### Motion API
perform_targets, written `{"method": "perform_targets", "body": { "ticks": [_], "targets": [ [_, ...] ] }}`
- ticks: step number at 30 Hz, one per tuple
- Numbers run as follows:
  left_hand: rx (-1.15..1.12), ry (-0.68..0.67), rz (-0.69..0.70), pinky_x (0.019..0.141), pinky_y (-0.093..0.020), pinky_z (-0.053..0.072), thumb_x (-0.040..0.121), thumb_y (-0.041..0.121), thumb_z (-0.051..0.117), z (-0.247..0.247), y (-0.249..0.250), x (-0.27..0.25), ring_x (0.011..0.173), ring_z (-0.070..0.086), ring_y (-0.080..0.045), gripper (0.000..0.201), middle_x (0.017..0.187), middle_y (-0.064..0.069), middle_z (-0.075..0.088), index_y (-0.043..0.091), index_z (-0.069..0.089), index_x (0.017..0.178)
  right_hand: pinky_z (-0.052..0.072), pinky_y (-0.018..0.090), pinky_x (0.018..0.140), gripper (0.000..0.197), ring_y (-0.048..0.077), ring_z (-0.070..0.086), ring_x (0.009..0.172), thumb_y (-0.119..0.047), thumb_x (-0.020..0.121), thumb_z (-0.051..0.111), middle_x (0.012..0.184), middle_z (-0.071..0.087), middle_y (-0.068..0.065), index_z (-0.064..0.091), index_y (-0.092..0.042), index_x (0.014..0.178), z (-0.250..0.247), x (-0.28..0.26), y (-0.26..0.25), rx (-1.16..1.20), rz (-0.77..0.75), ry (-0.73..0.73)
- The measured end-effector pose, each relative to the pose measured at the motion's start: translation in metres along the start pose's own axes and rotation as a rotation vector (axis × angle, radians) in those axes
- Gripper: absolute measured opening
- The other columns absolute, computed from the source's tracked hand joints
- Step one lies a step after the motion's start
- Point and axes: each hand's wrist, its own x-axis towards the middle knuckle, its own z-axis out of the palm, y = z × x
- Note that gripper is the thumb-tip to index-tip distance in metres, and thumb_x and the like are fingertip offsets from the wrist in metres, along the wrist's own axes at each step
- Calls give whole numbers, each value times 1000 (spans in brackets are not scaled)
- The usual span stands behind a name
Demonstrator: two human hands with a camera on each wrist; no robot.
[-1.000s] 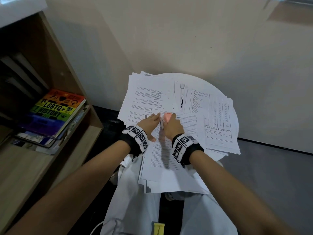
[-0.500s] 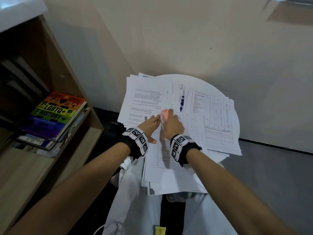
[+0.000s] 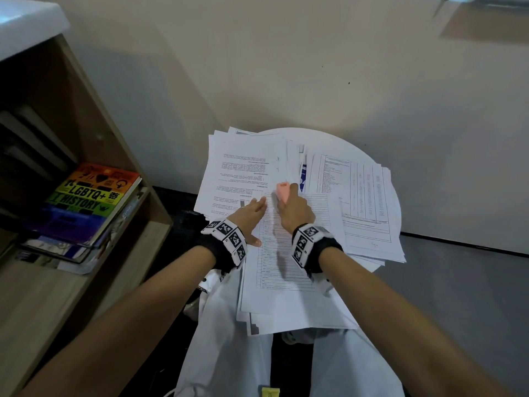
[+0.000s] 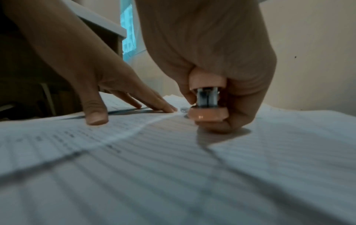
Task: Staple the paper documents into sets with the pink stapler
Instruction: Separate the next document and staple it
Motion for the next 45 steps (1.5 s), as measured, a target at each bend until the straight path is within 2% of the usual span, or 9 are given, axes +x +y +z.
{"method": "perform_targets", "body": {
  "ticks": [5,9,17,21,25,31,35,39,45],
  "targets": [
    [-72,33,-81,120,-40,14,94,49,45,-9,10,1,147,9,-24,82,160,-8,1,2,8,150,46,38,74,49,33,61,93,-46,98,37,110,61,17,33,-11,132,-23,-13,58,-7,66,46],
    [-36,141,-226,112,-42,30,91,56,46,-13,47,13,135,28,-29,78,147,-15,23,-5,32,138,49,42,76,49,35,61,94,-44,98,40,111,61,18,31,-12,134,-34,-15,87,-41,101,49],
    [-45,103,26,119,-41,19,89,36,60,0,95,41,148,4,-25,83,160,-4,4,6,12,150,44,39,74,46,36,60,99,-38,99,42,114,59,20,33,-10,134,-39,-10,88,-40,108,10],
    [-54,92,49,117,-45,23,84,34,67,-2,91,48,147,8,-28,86,160,-3,8,8,17,150,47,42,79,48,38,59,104,-38,98,43,120,55,21,31,-9,136,-41,-4,83,-39,138,3],
    [-121,135,80,120,-37,14,83,29,69,1,90,48,146,11,-28,85,158,-11,12,4,21,148,44,39,73,51,37,60,103,-37,99,42,120,56,21,28,-10,139,-40,-4,82,-66,117,-2],
    [-177,184,87,119,-33,15,83,29,70,4,86,45,145,15,-27,82,157,-12,16,3,25,147,42,39,74,49,37,58,106,-37,100,39,123,55,21,28,-8,138,-39,-3,77,-101,119,-1],
    [-184,205,105,117,-31,17,81,27,72,4,85,43,143,19,-27,80,155,-13,20,3,29,144,41,38,76,49,36,56,110,-30,100,42,126,52,20,26,-6,139,-35,-2,65,-58,181,26],
    [-195,208,116,116,-31,20,82,27,71,5,85,43,141,23,-28,78,152,-14,22,1,30,143,39,37,70,59,36,58,103,-16,92,53,122,52,17,23,-14,144,-27,-3,70,-194,74,66],
    [-218,221,147,115,-28,17,83,27,71,5,83,43,141,23,-27,80,152,-14,22,1,27,144,39,36,72,56,35,58,106,-22,95,52,120,56,17,24,-11,142,-29,4,65,-134,120,65]
  ]
}}
